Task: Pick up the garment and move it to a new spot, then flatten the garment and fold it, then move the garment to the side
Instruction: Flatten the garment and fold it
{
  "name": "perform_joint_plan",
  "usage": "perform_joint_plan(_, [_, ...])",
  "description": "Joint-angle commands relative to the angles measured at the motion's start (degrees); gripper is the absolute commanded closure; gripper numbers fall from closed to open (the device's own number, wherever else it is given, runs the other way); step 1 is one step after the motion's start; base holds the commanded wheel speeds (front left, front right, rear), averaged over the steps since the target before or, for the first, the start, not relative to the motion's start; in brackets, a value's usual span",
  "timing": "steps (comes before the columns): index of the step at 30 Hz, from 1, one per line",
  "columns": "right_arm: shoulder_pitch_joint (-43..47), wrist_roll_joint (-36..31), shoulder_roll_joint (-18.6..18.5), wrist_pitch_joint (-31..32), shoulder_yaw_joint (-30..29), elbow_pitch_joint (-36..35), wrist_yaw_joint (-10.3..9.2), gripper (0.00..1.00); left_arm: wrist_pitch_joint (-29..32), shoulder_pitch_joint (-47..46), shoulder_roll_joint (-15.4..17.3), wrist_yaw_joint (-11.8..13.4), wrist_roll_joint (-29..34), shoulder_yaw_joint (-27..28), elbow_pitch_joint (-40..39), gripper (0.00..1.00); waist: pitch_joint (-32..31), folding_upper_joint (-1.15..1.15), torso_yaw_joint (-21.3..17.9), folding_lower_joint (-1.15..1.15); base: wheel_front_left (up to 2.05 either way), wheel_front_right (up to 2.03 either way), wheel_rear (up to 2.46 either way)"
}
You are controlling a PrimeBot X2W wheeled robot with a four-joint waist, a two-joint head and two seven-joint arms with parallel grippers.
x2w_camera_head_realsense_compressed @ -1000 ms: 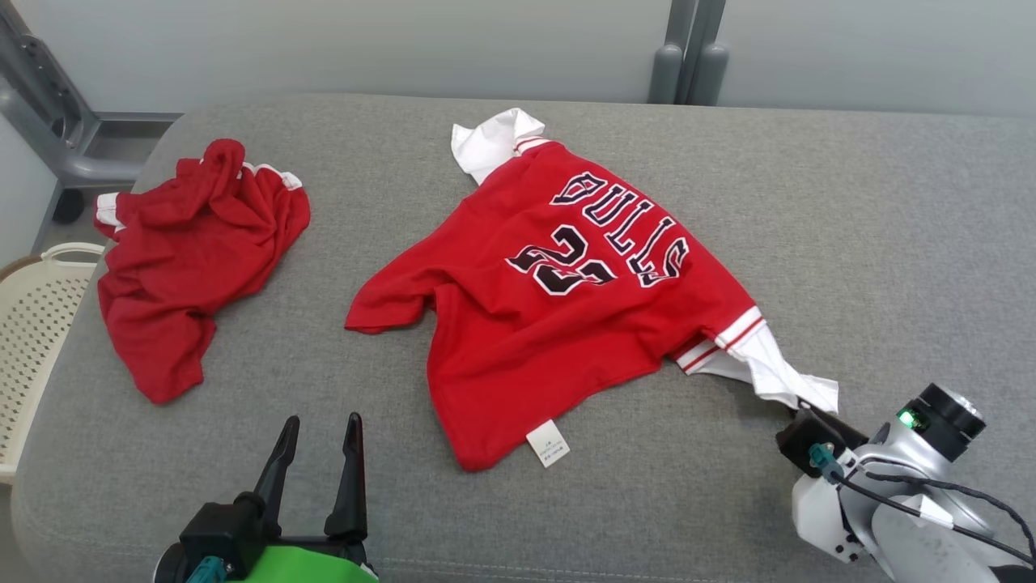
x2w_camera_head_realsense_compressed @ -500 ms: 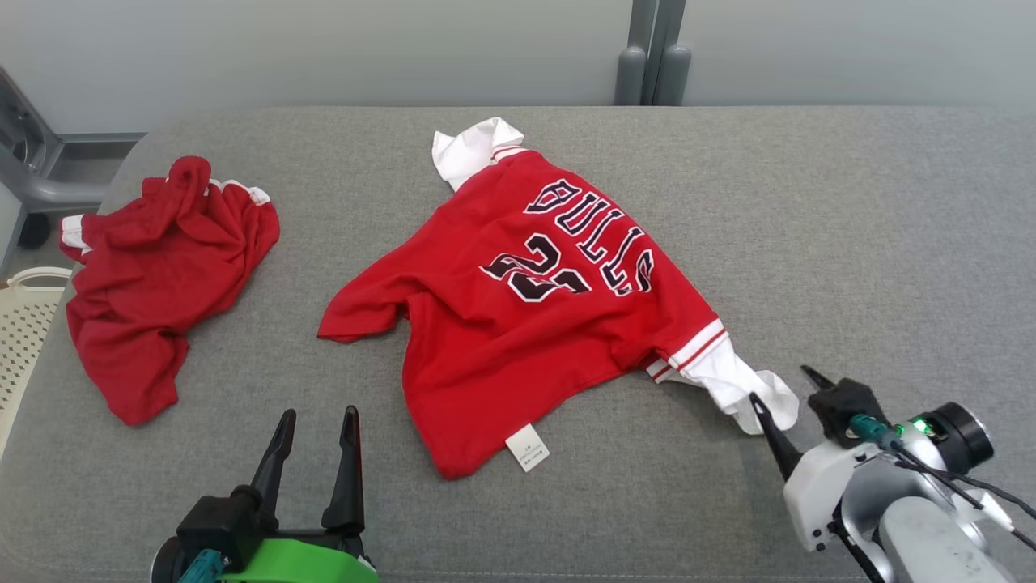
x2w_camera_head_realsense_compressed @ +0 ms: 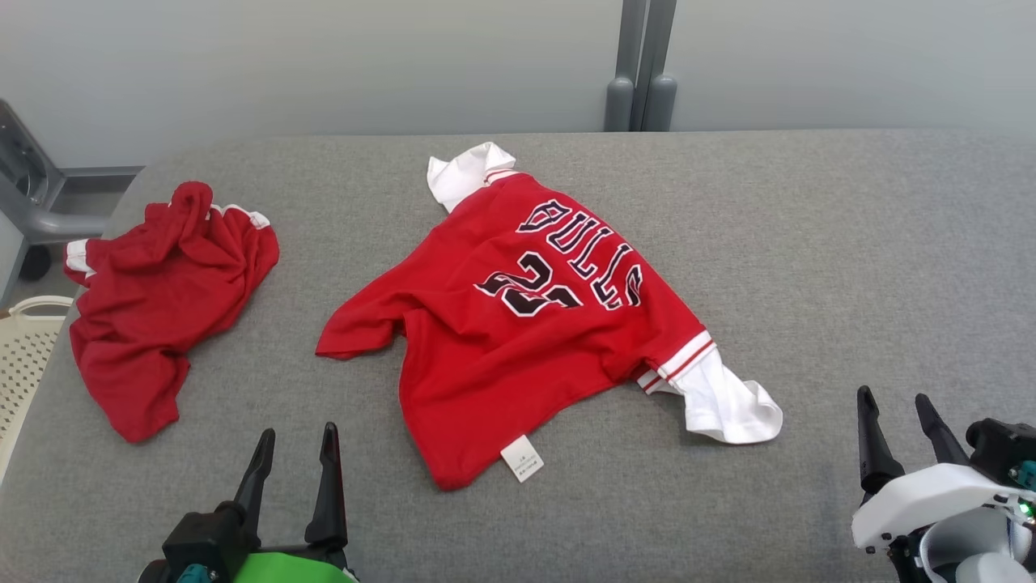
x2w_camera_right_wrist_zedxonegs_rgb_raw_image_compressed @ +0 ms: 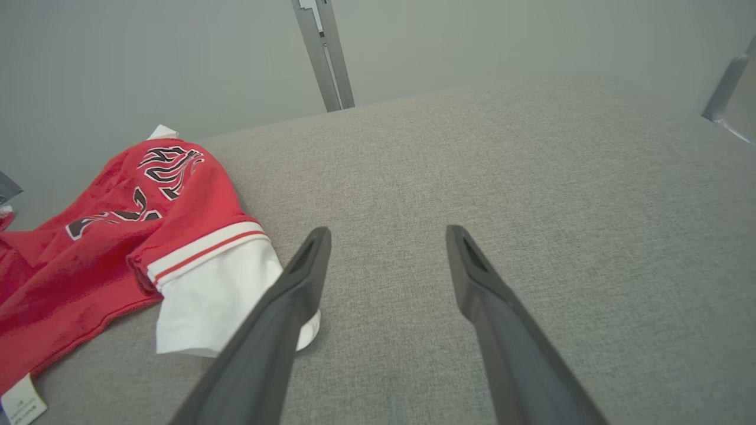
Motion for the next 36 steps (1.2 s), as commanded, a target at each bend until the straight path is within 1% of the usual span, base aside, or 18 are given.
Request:
perform_joint_plan(1, [1.0,3.8,0.3,-2.0,0.6,0.5,-0.04,0.00,0.0,1.0,0.1,0.4,0.7,0.3,0.1,0.00,-0.8,0.00,-0.5,0.00,0.00,0.00,0.00])
perform_joint_plan(4, [1.5,11.1,0.2,-7.2,3.7,2.0,-0.04,0.00,0.0,1.3,0.3,0.8,2.1,1.5,1.0,0.00,-1.5,0.00,-1.0,0.00,0.00,0.00,0.00])
perform_joint_plan(7, [1.8,17.0,0.2,-11.5,4.7,3.7,-0.06,0.00,0.0,1.7,0.2,0.2,2.8,2.4,0.8,0.00,-2.1,0.00,-1.4,0.00,0.00,0.00,0.00])
perform_joint_plan(10, [1.5,19.6,0.3,-13.1,6.0,5.0,-0.04,0.00,0.0,2.5,0.3,-0.4,3.5,3.1,0.8,0.00,-2.7,0.00,-2.0,0.00,0.00,0.00,0.00])
perform_joint_plan(12, [1.3,16.9,0.2,-13.5,6.8,5.5,-0.04,0.00,0.0,2.9,0.5,-0.6,4.7,3.3,0.4,0.00,-3.0,0.00,-2.5,0.00,0.00,0.00,0.00])
perform_joint_plan(16, [1.0,14.9,0.2,-13.8,7.8,5.8,-0.04,0.00,0.0,4.1,0.5,-0.3,5.2,4.3,1.1,0.00,-3.3,0.00,-3.3,0.00,0.00,0.00,0.00])
perform_joint_plan(20, [0.8,11.9,0.2,-13.8,9.3,6.6,-0.04,0.00,0.0,4.4,0.4,-0.6,5.2,5.0,2.2,0.00,-3.5,0.00,-3.5,0.00,0.00,0.00,0.00])
perform_joint_plan(27, [0.1,3.9,0.2,-12.8,13.0,6.4,-0.04,0.00,0.0,4.2,0.9,-1.2,4.9,5.6,3.2,0.00,-3.9,0.00,-2.9,0.00,0.00,0.00,0.00])
perform_joint_plan(36, [0.7,0.1,0.2,-9.9,16.7,4.8,-0.04,0.00,0.0,5.0,1.8,-1.3,4.9,6.3,3.8,0.00,-4.3,0.00,-1.0,0.00,0.00,0.00,0.00])
